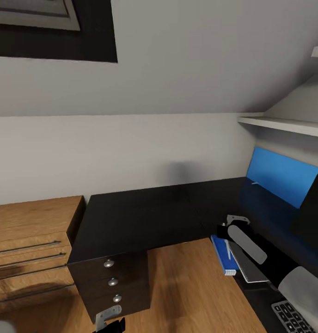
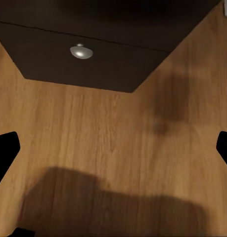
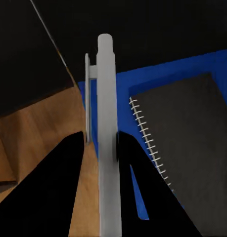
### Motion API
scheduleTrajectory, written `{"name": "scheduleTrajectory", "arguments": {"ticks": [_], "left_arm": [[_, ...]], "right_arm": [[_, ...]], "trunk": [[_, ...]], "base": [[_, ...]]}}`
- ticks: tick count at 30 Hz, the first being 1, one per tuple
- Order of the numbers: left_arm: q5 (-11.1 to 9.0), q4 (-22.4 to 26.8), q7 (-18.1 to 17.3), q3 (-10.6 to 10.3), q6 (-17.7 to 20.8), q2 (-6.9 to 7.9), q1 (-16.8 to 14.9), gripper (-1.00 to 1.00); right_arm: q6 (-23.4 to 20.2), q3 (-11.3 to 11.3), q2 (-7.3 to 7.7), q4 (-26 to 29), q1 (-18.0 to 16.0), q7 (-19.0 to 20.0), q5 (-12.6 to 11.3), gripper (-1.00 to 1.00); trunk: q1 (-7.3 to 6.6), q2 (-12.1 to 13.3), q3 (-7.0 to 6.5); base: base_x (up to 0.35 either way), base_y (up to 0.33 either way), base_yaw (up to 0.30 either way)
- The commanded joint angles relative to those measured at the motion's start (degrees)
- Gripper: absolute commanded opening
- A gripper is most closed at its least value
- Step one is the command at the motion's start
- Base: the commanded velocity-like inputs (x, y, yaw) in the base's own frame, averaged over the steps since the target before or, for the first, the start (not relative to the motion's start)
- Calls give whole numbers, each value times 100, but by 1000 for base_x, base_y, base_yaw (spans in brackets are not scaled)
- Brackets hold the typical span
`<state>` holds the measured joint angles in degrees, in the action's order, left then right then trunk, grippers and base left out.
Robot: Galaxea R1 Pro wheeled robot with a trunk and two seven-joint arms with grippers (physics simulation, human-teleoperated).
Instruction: In the bedroom, organize the workspace by keeping the computer under the desk, ensuring the monitor is on the desk, placing the keyboard on the desk next to the monitor, placing the mouse on the desk next to the keyboard, moving the folder from the swivel chair onto the desk next to the mouse, stacking the notebook on top of the folder with the pen on top of the notebook, and positioning the swivel chair next to the desk.
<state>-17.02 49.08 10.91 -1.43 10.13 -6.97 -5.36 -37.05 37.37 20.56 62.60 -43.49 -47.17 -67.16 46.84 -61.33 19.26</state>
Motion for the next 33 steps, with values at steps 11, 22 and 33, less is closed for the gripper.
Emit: {"name": "scheduleTrajectory", "arguments": {"ticks": [11,22,33], "left_arm": [[-62,14,43,-12,24,3,-1,100],[-64,14,43,-6,24,-9,-1,100],[-63,14,17,-6,32,-27,-1,100]], "right_arm": [[14,16,-8,-331,-10,191,582,-100],[150,22,-36,-849,-10,663,777,-100],[189,-3,-32,-942,-10,926,1186,-100]], "trunk": [[1,-6,-41],[1,-6,-44],[1,-6,-44]], "base": [[0,0,-241],[64,0,-20],[98,-7,0]]}}
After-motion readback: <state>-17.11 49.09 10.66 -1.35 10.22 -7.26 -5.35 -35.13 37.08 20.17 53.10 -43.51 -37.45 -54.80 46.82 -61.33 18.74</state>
